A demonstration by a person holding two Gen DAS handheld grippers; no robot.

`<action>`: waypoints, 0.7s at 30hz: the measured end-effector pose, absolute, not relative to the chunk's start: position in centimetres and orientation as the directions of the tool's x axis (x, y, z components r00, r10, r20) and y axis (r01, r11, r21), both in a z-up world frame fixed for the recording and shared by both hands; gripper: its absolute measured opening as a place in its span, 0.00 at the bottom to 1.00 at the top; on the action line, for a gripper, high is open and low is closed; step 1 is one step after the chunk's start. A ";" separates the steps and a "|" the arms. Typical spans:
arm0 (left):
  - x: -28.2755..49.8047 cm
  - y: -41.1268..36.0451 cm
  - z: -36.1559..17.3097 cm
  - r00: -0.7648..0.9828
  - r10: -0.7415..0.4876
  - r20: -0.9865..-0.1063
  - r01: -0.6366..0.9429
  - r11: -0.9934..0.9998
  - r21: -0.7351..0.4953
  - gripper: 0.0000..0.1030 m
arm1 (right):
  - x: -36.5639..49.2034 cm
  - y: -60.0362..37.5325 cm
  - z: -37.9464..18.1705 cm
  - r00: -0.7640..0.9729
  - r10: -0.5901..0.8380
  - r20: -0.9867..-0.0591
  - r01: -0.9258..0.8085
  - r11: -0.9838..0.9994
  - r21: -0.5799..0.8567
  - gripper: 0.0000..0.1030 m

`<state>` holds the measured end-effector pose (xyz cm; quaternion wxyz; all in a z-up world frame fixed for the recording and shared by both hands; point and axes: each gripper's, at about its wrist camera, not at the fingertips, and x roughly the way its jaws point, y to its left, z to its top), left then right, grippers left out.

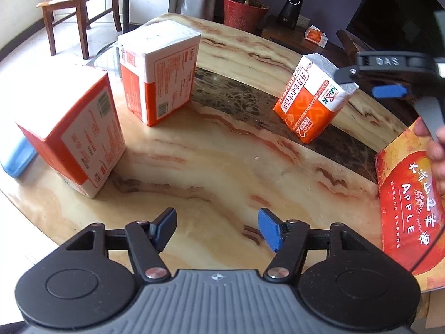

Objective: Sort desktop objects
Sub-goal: 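Grasp the white-wrapped tissue pack with the right gripper while the left grasps the orange tissue bag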

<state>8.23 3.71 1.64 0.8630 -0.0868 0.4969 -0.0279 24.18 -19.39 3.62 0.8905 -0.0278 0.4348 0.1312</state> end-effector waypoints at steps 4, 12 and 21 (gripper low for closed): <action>8.8 3.5 1.3 0.488 -0.156 -0.859 -0.043 0.978 -0.202 0.64 | 26.2 -18.2 2.4 0.544 0.184 -0.819 -0.319 0.948 0.002 0.93; 9.4 2.5 0.6 0.461 -0.181 -0.869 -0.034 0.975 -0.222 0.65 | 29.5 -18.3 0.2 0.483 0.190 -0.855 -0.331 0.943 0.023 0.92; 9.8 1.9 0.0 0.450 -0.170 -0.877 -0.037 0.977 -0.208 0.65 | 31.1 -17.5 -2.7 0.414 0.171 -0.894 -0.308 0.951 0.039 0.82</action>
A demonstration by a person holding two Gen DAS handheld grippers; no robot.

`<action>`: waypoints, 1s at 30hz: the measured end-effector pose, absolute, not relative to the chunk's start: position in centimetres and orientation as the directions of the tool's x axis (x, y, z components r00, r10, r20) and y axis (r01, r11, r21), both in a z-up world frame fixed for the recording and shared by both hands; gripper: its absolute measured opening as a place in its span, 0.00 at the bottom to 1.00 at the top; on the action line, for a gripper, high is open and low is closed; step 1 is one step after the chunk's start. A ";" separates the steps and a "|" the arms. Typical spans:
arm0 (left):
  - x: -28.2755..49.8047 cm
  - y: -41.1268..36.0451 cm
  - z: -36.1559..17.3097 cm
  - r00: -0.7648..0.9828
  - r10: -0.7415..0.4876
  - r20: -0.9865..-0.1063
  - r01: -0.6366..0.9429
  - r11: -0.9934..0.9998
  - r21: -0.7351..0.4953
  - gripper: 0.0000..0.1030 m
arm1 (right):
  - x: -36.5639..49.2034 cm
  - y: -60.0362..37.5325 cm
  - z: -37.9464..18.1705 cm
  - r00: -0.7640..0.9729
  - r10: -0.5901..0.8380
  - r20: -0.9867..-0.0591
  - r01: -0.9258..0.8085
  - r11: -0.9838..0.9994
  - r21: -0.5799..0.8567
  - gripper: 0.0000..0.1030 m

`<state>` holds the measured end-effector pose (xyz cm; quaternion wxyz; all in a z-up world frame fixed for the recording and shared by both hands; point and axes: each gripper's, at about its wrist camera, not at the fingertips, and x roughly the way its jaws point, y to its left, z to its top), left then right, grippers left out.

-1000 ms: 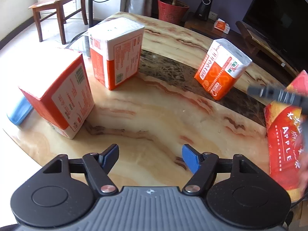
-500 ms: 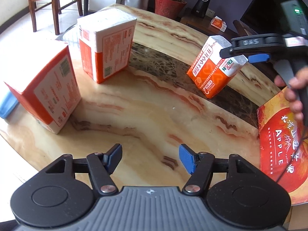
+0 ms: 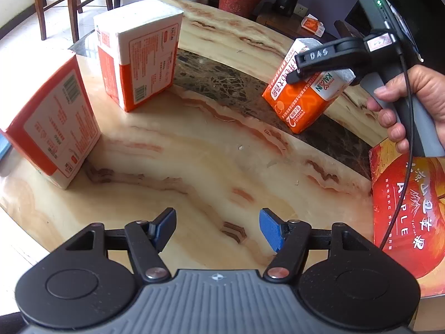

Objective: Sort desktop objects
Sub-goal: 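Grasp the white-wrapped tissue pack with the right gripper while the left grasps the orange tissue bag, then lift the white tissue pack with the right gripper while the left lifts the orange bag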

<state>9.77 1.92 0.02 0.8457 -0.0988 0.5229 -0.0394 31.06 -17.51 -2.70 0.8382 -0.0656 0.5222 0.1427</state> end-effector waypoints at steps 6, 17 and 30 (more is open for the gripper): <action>9.8 2.2 0.0 0.459 -0.169 -0.872 -0.039 0.977 -0.210 0.65 | 28.6 -18.7 -1.9 0.452 0.191 -0.871 -0.232 0.968 0.093 0.79; 8.9 1.1 0.7 0.486 -0.215 -0.847 0.026 0.972 -0.232 0.65 | 18.7 -22.2 12.6 0.668 0.194 -0.719 -0.254 0.967 0.025 0.79; -1.2 -0.7 7.4 0.705 -0.272 -0.655 0.216 0.962 -0.166 0.42 | 0.2 -26.7 27.9 0.887 0.180 -0.425 -0.184 0.982 0.032 0.79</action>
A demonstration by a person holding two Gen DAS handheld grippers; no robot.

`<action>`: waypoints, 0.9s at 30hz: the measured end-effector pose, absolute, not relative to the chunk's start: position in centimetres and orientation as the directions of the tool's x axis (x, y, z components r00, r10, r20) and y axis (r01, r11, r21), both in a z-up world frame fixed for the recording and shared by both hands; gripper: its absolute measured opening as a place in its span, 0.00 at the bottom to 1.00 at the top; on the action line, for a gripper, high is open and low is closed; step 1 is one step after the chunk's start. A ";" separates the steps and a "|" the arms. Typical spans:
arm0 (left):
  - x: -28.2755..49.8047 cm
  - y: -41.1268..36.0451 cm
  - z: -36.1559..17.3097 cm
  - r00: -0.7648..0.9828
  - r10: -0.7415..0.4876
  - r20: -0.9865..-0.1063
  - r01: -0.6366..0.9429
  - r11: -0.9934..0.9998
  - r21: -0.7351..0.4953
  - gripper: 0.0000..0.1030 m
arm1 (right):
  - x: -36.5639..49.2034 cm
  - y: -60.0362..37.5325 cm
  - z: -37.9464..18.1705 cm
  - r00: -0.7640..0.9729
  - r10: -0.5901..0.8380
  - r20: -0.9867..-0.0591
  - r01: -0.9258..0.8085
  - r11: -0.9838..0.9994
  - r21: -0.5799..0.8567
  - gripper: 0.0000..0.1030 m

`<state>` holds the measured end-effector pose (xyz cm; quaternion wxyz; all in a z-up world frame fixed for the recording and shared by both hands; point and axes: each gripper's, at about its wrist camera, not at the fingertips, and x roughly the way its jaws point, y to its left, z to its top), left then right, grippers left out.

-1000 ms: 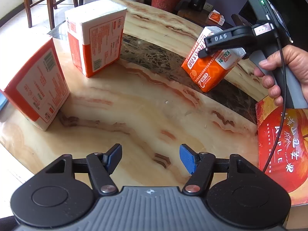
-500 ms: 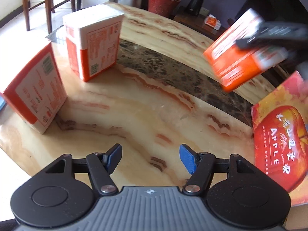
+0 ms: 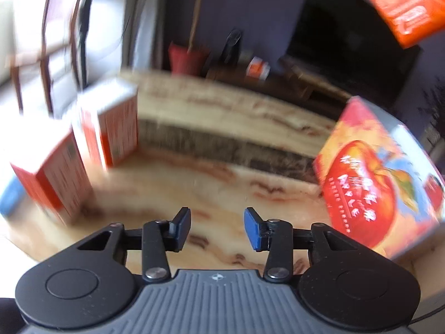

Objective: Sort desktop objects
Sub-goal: 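Lift the white tissue pack with the right gripper while the left lifts the orange bag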

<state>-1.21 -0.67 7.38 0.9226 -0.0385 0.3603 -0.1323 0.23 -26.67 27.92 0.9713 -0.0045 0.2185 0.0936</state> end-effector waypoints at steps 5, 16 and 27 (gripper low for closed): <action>-7.2 -1.4 9.5 0.728 -0.290 -0.621 0.272 0.954 -0.127 0.42 | -8.7 -28.8 27.9 0.923 0.219 -0.315 -0.156 0.964 0.213 0.76; -19.3 -1.5 11.9 0.798 -0.357 -0.485 0.344 0.931 -0.119 0.54 | -19.6 -28.9 22.5 0.946 0.247 -0.208 -0.143 0.899 0.414 0.74; -23.6 -1.7 12.6 0.775 -0.471 -0.422 0.461 0.877 -0.133 0.50 | -27.9 -29.2 23.3 0.956 0.269 -0.117 -0.202 0.894 0.401 0.74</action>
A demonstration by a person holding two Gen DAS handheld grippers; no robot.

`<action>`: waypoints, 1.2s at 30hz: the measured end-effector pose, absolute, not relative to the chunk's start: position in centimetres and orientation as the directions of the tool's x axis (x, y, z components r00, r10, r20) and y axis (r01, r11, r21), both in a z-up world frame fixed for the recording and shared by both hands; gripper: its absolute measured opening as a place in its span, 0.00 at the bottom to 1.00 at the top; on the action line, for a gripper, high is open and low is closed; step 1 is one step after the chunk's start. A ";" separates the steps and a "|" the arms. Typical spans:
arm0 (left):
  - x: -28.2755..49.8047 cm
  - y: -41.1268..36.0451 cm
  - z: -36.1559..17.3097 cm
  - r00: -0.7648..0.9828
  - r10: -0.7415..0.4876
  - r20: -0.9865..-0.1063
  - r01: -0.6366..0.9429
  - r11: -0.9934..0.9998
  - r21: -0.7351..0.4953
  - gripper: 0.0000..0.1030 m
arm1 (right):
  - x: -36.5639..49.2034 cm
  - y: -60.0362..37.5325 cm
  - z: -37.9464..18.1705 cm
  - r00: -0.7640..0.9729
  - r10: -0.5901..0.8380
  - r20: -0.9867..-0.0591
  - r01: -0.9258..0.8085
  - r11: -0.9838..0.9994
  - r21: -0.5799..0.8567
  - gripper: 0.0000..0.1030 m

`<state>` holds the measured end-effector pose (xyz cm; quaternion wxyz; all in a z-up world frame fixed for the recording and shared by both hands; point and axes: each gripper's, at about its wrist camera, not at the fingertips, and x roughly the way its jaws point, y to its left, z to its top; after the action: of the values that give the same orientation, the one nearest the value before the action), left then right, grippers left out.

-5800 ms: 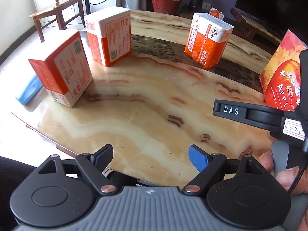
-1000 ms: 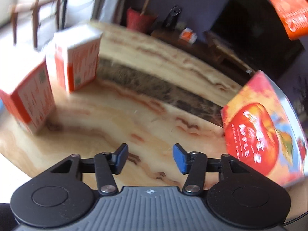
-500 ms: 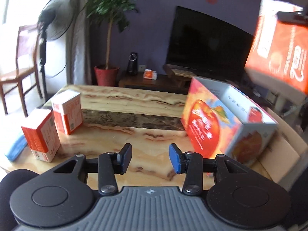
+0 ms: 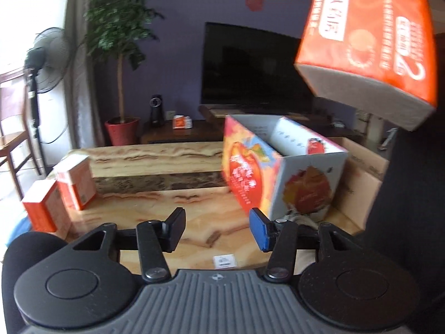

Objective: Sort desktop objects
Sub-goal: 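Lift the white tissue pack with the right gripper while the left lifts the orange bag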

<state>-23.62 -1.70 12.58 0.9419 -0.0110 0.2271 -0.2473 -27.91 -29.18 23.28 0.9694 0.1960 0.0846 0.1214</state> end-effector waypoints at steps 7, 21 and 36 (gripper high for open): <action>-24.9 -1.3 13.1 0.757 -0.524 -0.389 0.503 0.849 -0.165 0.50 | -29.0 -28.7 21.1 0.936 0.334 -0.115 -0.245 0.849 0.469 0.74; -24.3 1.2 13.9 0.771 -0.524 -0.361 0.427 0.847 -0.317 0.50 | -28.6 -26.3 22.1 0.914 0.395 -0.096 -0.320 0.844 0.431 0.74; -24.3 1.4 14.0 0.781 -0.495 -0.381 0.419 0.868 -0.269 0.51 | -28.1 -25.0 22.0 0.916 0.381 -0.127 -0.301 0.861 0.411 0.74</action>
<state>-24.28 1.42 14.05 0.9399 -0.0848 0.2246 -0.2430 -28.09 -24.97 21.96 0.9591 0.1951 0.1023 0.1777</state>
